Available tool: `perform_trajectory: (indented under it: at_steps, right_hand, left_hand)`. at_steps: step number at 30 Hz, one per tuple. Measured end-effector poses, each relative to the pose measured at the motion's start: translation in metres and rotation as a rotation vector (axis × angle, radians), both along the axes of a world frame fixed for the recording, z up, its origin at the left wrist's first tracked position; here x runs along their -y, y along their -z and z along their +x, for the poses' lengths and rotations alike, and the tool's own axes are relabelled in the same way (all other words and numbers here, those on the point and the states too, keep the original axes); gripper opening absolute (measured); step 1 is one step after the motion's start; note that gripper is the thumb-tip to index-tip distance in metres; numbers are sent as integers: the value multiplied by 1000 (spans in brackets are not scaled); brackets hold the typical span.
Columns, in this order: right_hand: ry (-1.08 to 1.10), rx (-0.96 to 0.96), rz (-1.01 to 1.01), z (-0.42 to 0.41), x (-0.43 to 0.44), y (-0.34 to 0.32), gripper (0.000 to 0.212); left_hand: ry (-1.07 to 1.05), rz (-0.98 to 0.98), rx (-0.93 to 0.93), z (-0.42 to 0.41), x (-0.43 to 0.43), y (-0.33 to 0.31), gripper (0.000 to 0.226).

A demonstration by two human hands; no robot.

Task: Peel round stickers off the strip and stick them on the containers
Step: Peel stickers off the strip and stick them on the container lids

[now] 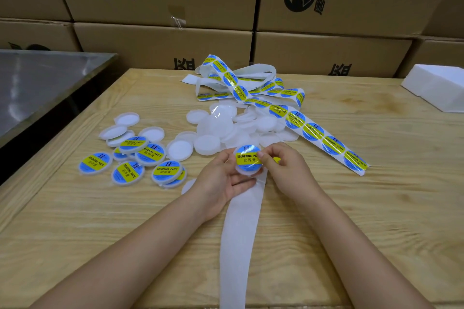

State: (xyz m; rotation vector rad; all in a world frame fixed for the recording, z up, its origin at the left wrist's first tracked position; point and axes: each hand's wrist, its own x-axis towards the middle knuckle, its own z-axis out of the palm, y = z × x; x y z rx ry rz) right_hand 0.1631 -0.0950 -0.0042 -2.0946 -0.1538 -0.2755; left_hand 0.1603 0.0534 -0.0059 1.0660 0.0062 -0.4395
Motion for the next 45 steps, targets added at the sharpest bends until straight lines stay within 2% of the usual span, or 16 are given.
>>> perform_trajectory:
  at_steps: [9, 13, 20, 27, 38, 41, 42, 45]
  right_hand:
    - [10, -19, -92, -2, 0, -3, 26]
    - [14, -32, -161, -3, -1, -4, 17]
    - [79, -12, -281, -3, -9, -3, 15]
    - [307, 147, -503, -11, -22, 2, 22]
    - [400, 406, -551, -15, -29, 5, 15]
    - [360, 300, -478, -11, -27, 6, 46]
    - [326, 297, -392, -10, -27, 6, 46]
    - [297, 257, -60, -13, -27, 4, 19]
  left_hand:
    - [-16, 17, -2, -1, 1, 0, 26]
    - [-38, 56, 29, 0, 3, 3, 25]
    - [-104, 120, 37, 0, 6, 5, 24]
    - [-162, 95, 39, -3, 9, 6, 23]
    - [-173, -27, -14, -2, 7, 6, 28]
    - [-166, -55, -19, -3, 6, 4, 29]
    - [-162, -59, -19, -3, 5, 4, 29]
    - [-135, -47, -17, -3, 4, 2, 31]
